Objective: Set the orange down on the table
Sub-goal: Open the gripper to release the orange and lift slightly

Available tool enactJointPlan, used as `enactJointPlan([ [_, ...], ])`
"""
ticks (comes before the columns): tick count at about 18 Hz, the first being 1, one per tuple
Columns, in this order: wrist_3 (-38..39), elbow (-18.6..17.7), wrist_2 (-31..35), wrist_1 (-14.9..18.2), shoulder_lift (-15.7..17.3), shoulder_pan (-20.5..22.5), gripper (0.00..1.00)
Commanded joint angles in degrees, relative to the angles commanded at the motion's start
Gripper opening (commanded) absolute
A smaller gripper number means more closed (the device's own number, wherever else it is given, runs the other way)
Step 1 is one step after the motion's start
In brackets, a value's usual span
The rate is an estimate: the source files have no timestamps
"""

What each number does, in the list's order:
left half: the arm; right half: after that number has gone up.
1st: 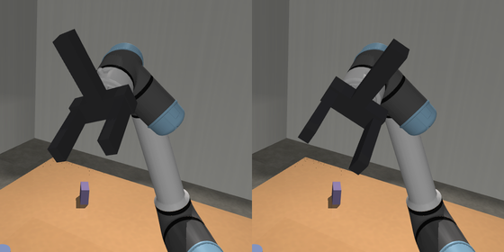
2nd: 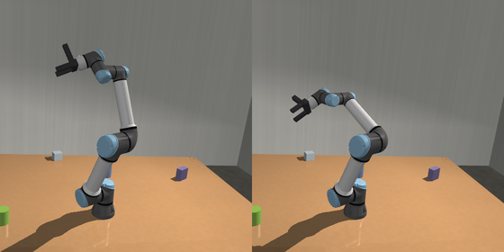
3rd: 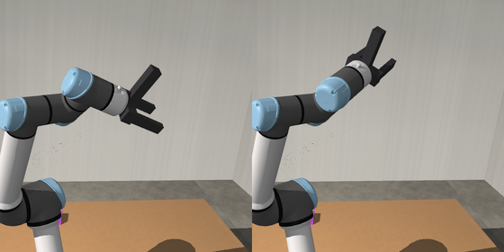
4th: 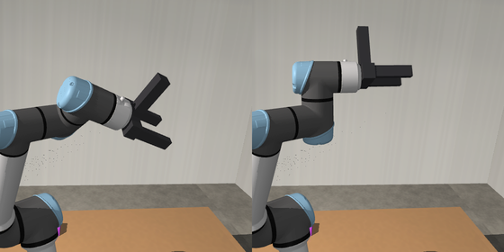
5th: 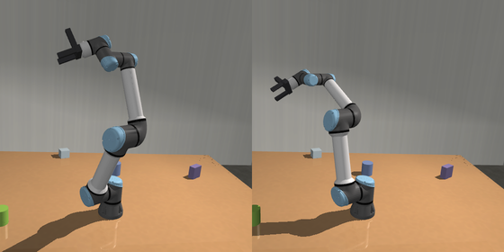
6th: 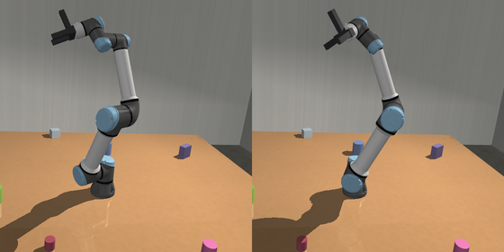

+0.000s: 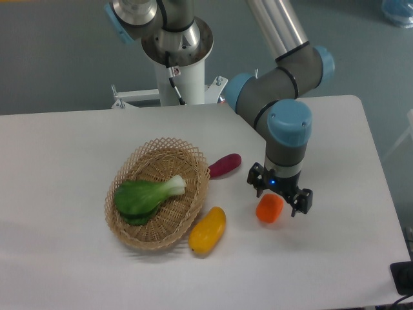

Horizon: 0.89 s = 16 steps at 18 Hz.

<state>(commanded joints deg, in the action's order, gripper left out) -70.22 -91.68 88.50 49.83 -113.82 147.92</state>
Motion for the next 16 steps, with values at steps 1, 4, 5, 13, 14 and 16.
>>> enactJointPlan([
  [1, -0.2, 1.0, 0.2, 0.1, 0.4, 0.2, 1.0],
  [4, -1.3, 3.4, 0.1, 2.0, 1.8, 1.9, 1.0],
  [5, -2.4, 4.6, 0.0, 4.5, 2.5, 2.8, 1.0],
  [13, -13.5, 11.2, 0.1, 17.1, 6.1, 6.5, 1.0],
  [14, -13.6, 11.2, 0.0, 17.1, 6.2, 6.7, 1.0],
  [16, -13.6, 11.1, -0.3, 17.1, 6.5, 7.1, 1.0],
])
